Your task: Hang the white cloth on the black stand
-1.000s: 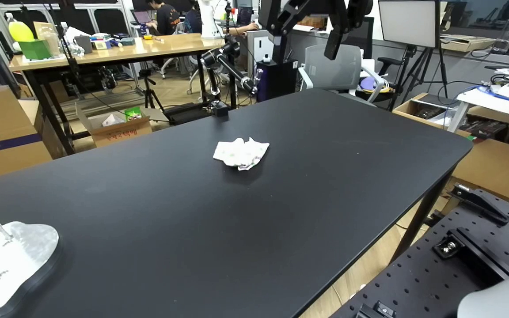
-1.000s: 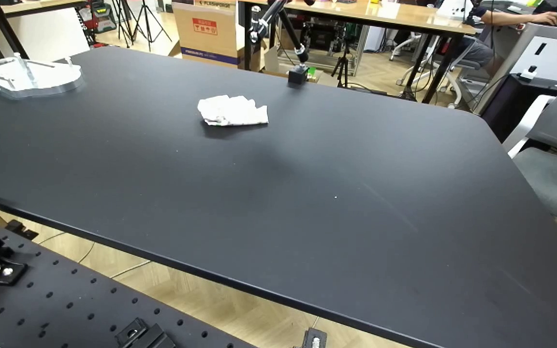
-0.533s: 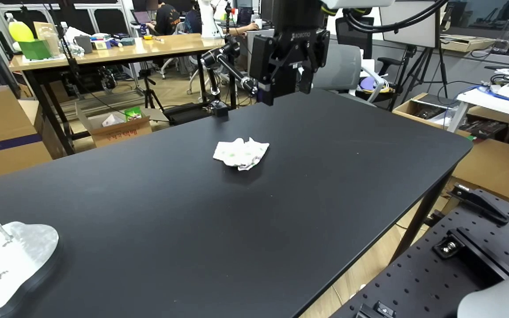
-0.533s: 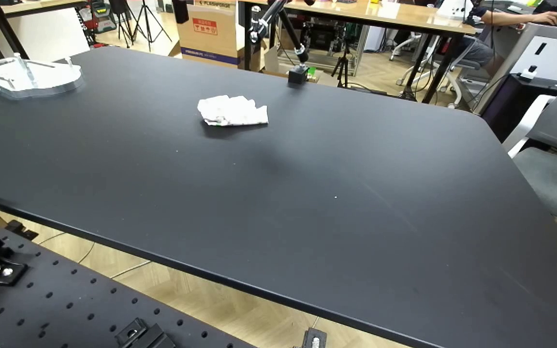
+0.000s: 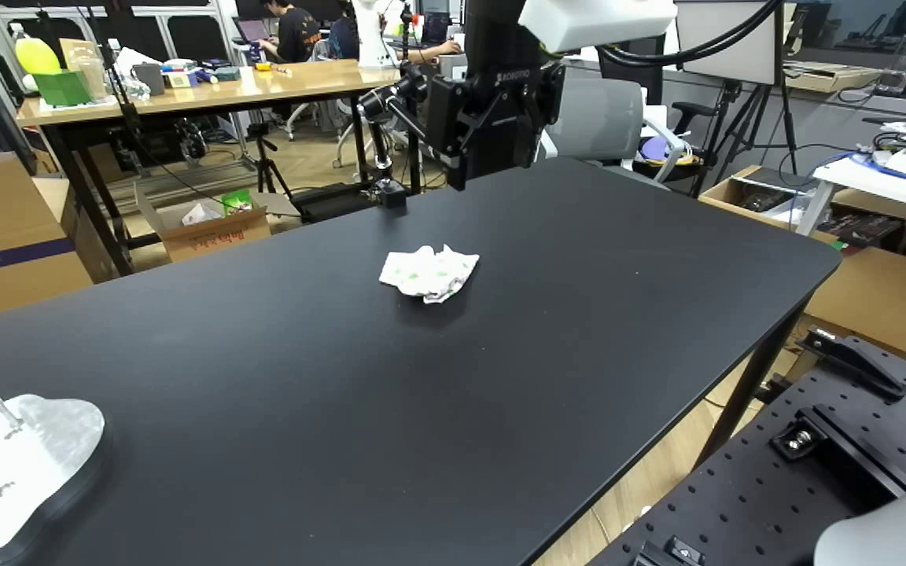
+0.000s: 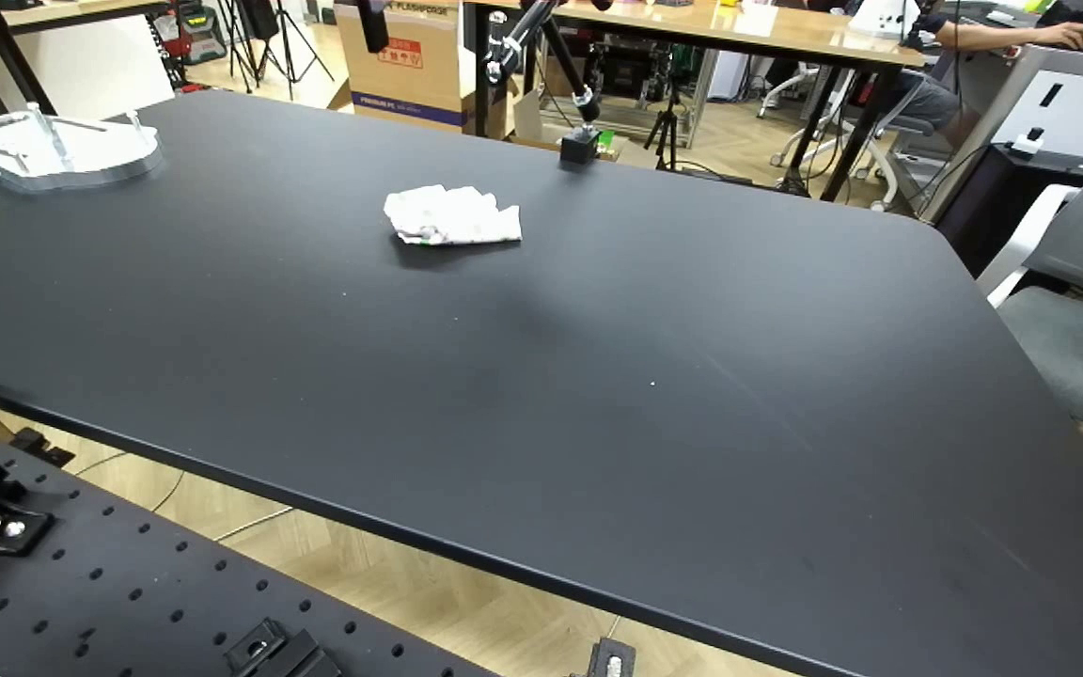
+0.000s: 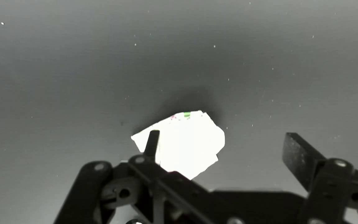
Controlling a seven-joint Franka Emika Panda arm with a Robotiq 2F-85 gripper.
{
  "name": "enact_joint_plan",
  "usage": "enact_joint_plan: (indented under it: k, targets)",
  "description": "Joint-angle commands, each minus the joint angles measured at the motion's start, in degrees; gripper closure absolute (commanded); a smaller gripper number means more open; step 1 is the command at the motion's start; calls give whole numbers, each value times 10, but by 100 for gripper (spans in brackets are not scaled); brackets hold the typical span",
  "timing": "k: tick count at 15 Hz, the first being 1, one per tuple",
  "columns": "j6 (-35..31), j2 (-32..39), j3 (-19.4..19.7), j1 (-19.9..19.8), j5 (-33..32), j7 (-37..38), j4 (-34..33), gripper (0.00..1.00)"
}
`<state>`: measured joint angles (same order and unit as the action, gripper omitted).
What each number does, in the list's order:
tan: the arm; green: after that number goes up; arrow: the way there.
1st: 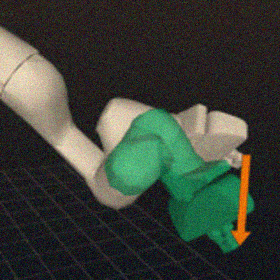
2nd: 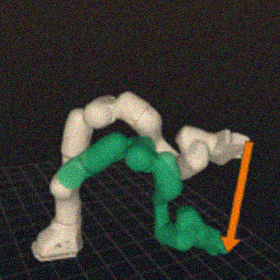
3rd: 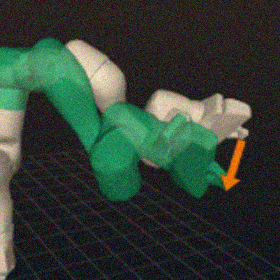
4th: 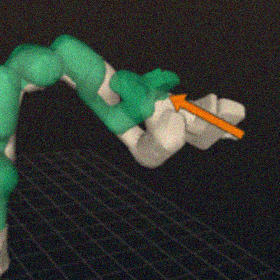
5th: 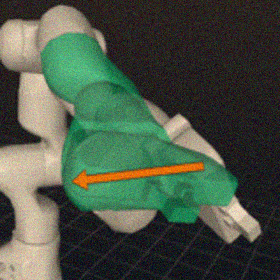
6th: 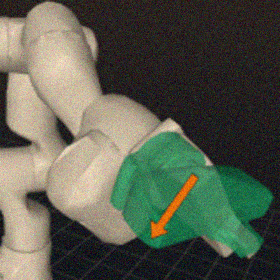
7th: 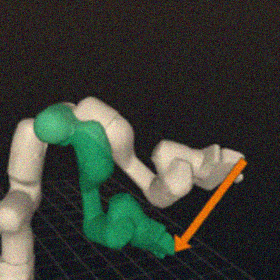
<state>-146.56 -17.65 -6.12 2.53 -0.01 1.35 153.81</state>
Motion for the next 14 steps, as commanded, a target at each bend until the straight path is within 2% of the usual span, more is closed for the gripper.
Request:
enact_joint_plan:
  k: [1, 4, 7, 10, 11, 14]
  targets:
    - [-100, 37, -19, -12, -26, 76, 12, 0]
    - [-154, 83, -34, -34, -66, 125, 9, 0]
    - [-167, 127, -29, -57, -122, 153, -8, 0]
    - [-143, 175, -10, -51, -135, 135, -32, 0]
    - [-156, 140, -4, -39, -114, 122, -3, 0]
    - [-155, 171, 5, -35, -119, 120, -19, 0]
